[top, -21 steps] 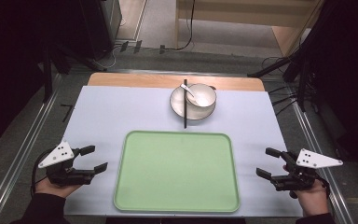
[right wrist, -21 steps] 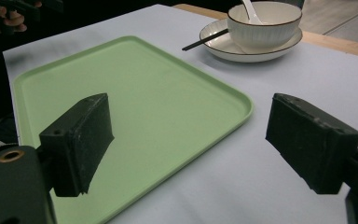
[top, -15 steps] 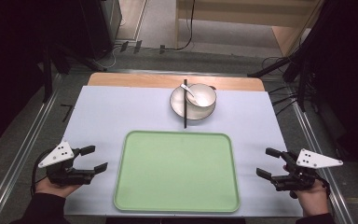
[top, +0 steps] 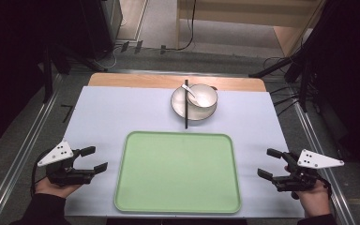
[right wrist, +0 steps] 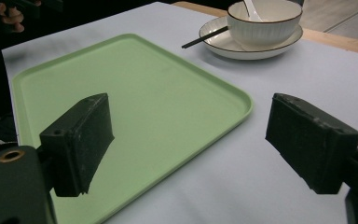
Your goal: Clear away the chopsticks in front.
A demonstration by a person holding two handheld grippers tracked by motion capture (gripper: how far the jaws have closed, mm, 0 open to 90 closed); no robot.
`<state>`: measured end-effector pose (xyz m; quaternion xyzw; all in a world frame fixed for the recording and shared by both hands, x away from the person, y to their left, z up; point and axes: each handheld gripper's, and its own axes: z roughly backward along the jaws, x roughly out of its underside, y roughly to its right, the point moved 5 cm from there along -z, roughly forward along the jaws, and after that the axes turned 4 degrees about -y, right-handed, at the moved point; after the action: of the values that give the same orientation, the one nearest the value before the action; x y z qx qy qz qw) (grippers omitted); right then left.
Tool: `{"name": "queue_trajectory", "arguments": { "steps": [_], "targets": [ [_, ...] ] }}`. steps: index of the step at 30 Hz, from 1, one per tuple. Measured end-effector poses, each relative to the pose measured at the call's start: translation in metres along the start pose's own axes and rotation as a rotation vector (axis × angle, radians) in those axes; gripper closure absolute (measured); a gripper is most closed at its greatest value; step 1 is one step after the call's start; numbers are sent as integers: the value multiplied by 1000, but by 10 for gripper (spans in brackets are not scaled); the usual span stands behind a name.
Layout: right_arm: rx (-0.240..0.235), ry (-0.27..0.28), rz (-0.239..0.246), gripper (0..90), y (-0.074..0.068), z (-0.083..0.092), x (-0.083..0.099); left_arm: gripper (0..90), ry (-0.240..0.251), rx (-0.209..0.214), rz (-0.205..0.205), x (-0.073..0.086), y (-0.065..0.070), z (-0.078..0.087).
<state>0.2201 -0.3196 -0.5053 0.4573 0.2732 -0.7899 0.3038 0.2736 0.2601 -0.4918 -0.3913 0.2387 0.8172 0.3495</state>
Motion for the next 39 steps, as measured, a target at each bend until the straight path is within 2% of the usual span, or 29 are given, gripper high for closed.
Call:
{"name": "queue_trajectory", "arguments": {
  "steps": [5,9,20,26,31,36,37,39],
  "targets": [
    [-1,0,-1,151,0,1,0,219,4,-5,-5,0,0,0],
    [-2,-5,3,151,0,0,0,217,12,-14,12,-1,-1,0],
    [-4,-7,5,151,-1,0,1,220,9,-14,9,0,-1,0],
    [-7,-8,4,150,-1,-1,0,217,5,-13,40,-1,0,-2],
    [-7,-9,5,151,-1,-1,1,240,11,10,34,-1,3,-3],
    [-6,-10,5,150,-1,-1,1,248,8,-1,26,-1,3,-5],
    [-5,-11,8,151,-1,-1,1,279,10,-7,25,-1,3,-5],
    [-5,-12,8,151,-1,-1,1,283,6,-12,34,-1,3,-5]
  ]
}}
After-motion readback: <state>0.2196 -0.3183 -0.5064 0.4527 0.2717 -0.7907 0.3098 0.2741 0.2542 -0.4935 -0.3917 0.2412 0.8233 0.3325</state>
